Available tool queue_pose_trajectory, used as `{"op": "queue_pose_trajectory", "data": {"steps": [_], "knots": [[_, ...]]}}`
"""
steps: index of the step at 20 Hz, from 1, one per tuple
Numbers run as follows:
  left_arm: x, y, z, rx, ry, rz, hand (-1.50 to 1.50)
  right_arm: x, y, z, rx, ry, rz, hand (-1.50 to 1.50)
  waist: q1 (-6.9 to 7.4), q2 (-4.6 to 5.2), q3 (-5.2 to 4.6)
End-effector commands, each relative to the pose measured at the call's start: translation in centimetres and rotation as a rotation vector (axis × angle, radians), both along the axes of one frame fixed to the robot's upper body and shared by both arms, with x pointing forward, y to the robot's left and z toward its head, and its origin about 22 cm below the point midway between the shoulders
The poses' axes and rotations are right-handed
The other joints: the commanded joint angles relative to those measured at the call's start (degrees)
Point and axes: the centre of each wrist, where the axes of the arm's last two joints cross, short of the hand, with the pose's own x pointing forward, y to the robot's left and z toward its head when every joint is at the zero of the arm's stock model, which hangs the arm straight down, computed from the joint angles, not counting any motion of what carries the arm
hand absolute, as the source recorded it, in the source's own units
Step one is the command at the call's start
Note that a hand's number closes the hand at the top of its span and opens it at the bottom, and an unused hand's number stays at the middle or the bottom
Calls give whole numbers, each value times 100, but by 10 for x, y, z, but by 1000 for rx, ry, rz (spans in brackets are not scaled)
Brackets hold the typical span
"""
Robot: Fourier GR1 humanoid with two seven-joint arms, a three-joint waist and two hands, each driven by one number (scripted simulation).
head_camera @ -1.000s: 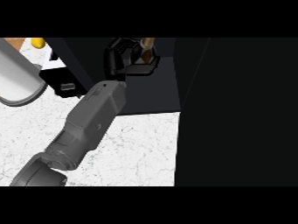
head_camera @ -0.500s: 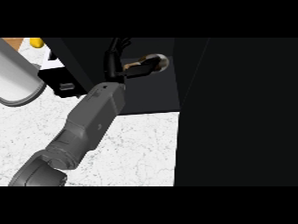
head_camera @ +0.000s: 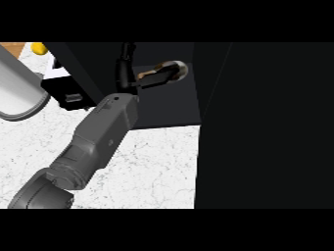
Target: Pick up the wine, place it into the cabinet and close the cabinet
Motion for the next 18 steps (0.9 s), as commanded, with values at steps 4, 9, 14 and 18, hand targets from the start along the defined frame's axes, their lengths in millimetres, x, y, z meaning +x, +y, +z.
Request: {"op": "queue_pose_trajectory", "data": {"steps": [4,9,14,18], "knots": [[-12,23,-28,-12,5,45,-150,-11,-4,4,22,-29,9,-150,29,58,-30],[-6,28,-20,-23,-11,38,-150,-1,-2,0,30,-27,11,-150,5,86,-30],[-14,22,-31,-21,-28,-7,-150,-6,-1,2,14,-28,11,-150,71,52,-33],[-13,28,-30,-32,-62,-39,-150,-1,-4,-3,17,-14,21,-150,65,65,-30]]}}
